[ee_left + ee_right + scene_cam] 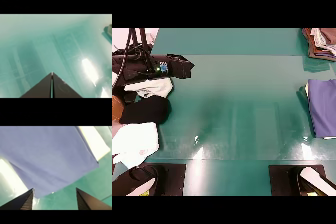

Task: Fold the shirts.

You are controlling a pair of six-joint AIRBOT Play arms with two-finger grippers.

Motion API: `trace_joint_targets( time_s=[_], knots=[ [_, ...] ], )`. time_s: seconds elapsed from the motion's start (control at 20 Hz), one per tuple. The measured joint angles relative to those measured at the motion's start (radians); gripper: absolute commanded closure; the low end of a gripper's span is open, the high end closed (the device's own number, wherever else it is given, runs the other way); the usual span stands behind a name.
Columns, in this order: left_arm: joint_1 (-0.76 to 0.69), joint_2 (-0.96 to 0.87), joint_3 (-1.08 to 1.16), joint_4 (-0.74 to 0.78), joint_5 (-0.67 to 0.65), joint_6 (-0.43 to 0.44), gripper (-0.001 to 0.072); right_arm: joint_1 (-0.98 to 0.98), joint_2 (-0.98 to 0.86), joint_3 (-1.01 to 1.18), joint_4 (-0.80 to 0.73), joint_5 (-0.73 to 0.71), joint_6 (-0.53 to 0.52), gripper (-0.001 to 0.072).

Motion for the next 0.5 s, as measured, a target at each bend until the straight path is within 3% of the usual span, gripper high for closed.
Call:
trace_joint_targets(
  time_s=[0.3, 0.35, 0.4, 0.5],
  knots=[
    [0.0, 0.0, 0.0, -0.001, 0.0, 0.002, 0.0681, 0.119, 0.018, 0.102, 0.287, 0.022, 0.012, 0.012],
    [0.0, 0.0, 0.0, -0.001, 0.002, 0.002, 0.0681, 0.171, 0.018, 0.119, 0.32, 0.022, 0.012, 0.017],
    [0.0, 0.0, 0.0, -0.001, 0.006, 0.002, 0.0681, 0.227, 0.019, 0.134, 0.347, 0.022, 0.012, 0.0266],
    [0.0, 0.0, 0.0, -0.001, 0.014, 0.002, 0.0681, 0.338, 0.02, 0.154, 0.374, 0.009, 0.013, 0.0518]
  ],
)
